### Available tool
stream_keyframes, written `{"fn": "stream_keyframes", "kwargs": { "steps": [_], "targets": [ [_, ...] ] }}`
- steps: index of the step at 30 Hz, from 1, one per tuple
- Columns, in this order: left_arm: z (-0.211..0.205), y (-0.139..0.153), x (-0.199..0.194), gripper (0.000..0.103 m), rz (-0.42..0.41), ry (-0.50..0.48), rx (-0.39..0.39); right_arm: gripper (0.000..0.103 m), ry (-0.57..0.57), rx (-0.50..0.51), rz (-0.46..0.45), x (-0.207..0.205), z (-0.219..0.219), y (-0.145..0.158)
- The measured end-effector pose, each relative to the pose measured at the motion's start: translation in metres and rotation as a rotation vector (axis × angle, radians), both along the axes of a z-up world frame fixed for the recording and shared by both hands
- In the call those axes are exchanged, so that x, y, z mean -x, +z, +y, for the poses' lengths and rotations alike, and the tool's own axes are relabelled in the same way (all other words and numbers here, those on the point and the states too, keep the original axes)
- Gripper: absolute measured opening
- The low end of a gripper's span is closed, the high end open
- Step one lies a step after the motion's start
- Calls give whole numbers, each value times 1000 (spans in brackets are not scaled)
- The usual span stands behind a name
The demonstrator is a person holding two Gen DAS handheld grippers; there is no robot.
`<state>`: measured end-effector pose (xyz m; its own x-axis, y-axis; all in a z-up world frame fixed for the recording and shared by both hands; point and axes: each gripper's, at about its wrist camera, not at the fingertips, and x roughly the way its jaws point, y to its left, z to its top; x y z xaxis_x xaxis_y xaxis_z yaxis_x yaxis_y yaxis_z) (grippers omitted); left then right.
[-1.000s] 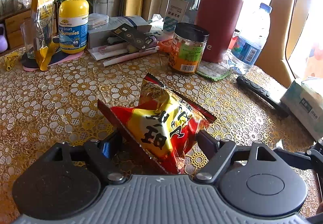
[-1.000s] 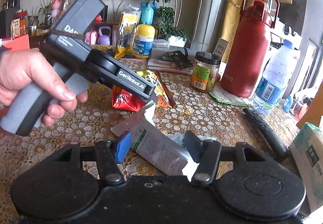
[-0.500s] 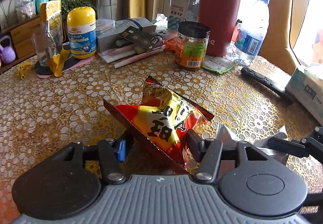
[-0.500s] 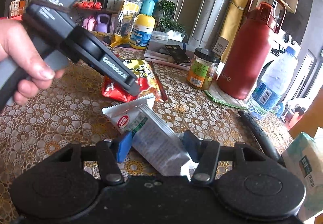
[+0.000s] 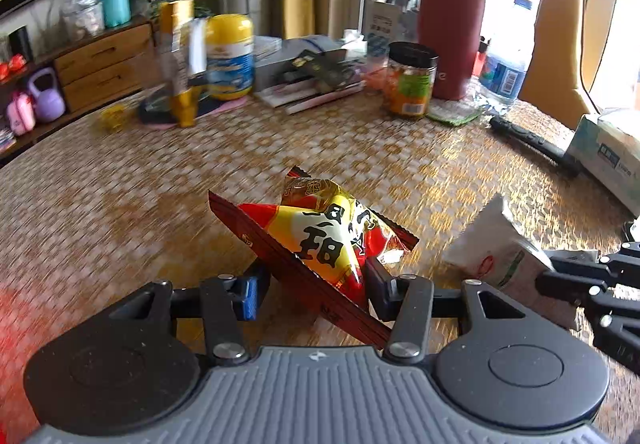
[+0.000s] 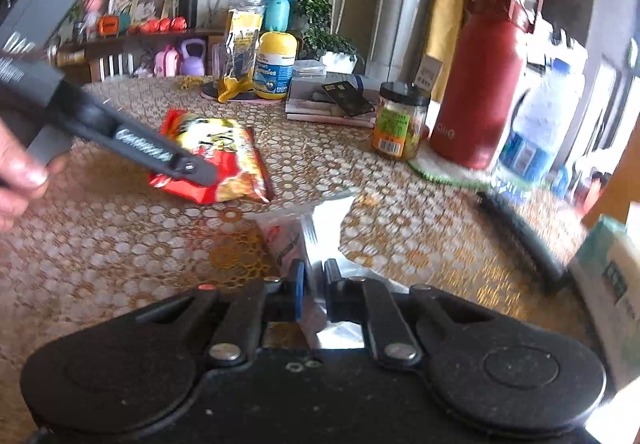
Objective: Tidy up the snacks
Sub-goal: 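Carry the chip bag and white packet over the box with both tools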
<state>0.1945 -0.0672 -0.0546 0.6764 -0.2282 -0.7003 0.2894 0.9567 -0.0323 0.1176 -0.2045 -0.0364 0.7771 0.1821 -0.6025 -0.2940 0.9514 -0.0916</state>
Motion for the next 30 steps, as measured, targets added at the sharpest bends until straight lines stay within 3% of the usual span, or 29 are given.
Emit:
{"fn": "stream_keyframes", "kwargs": {
  "steps": [7, 14, 23, 30],
  "targets": [
    [38, 4, 51, 50, -3, 48, 12, 7, -47, -158, 55, 28, 1, 4],
    [71, 14, 101, 50, -21, 80, 33, 6, -69, -242, 79, 58, 19, 6],
    [111, 46, 141, 50, -84, 113, 54, 6, -9, -236, 65, 88, 61, 15],
    [154, 77, 158, 50, -151, 177, 49, 6, 46, -229, 5, 92, 94, 43]
  ]
}}
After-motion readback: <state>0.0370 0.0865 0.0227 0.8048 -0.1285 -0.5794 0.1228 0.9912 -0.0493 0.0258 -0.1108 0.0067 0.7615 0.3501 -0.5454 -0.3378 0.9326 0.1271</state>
